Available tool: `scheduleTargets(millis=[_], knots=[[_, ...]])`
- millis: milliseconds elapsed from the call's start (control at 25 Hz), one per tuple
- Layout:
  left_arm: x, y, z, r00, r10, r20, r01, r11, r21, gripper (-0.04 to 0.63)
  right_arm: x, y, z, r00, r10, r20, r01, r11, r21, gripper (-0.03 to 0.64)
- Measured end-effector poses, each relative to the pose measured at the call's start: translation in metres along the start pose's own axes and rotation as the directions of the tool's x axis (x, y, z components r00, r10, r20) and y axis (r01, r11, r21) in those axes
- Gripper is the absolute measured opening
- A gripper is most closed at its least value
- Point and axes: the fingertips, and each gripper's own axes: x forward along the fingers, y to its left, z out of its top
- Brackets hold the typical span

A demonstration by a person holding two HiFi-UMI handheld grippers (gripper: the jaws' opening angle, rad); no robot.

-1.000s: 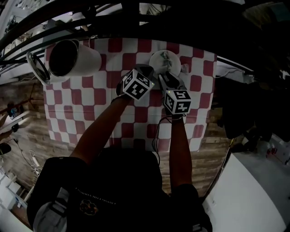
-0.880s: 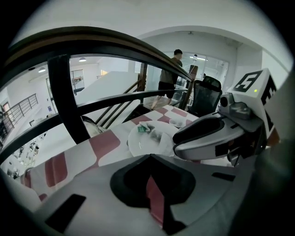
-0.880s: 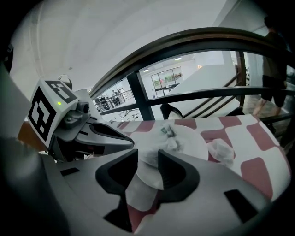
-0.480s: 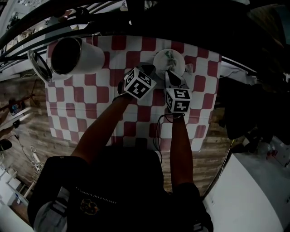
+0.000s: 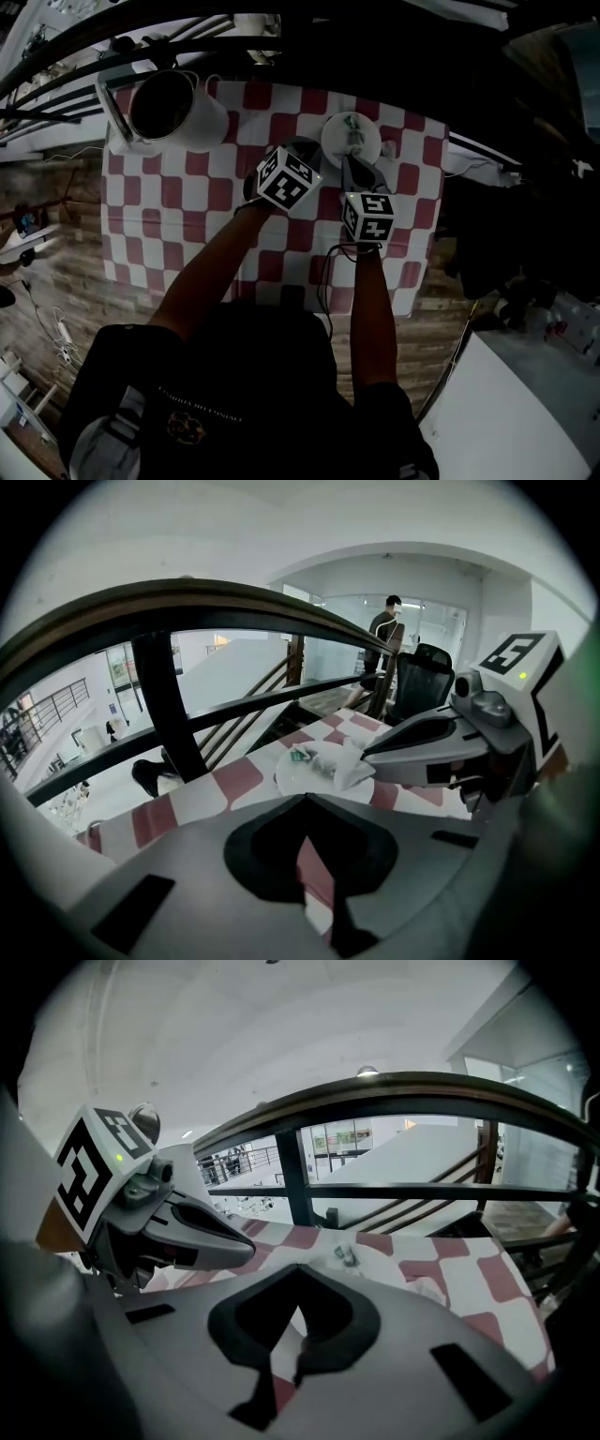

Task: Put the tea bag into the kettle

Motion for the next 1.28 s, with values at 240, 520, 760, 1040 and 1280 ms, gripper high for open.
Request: scheduleTargets(millis=[240, 520, 760, 1040, 1280], knots=[[-0.030, 0.007, -0.002, 0.999, 0.042, 0.024, -0.042, 0.999, -0.009, -0.002, -0.010, 0.023, 0.012, 1.000, 0.023, 0.018, -0.022, 0.999, -0.033, 0.011], [-0.064, 0.027, -0.012, 0.993, 0.105, 0.048, -0.103, 0.994, -0.039, -0.002, -0.009, 0.057, 0.019, 0.998, 0.068, 0.019, -0.067, 0.995, -0.072, 0.011], [-0.096, 0.046, -0.036, 0.986, 0.159, 0.056, -0.153, 0.984, -0.088, -0.002, -0.001, 0.096, 0.019, 0.992, 0.123, -0.003, -0.122, 0.986, -0.116, 0.011], [-0.145, 0.081, -0.069, 0.966, 0.250, 0.065, -0.236, 0.957, -0.170, -0.002, 0.015, 0.156, 0.034, 0.978, 0.208, -0.017, -0.207, 0.958, -0.197, 0.011], [-0.200, 0.114, -0.113, 0.936, 0.349, 0.055, -0.324, 0.911, -0.257, -0.003, 0.033, 0.229, 0.046, 0.951, 0.307, -0.038, -0.305, 0.911, -0.277, 0.011]])
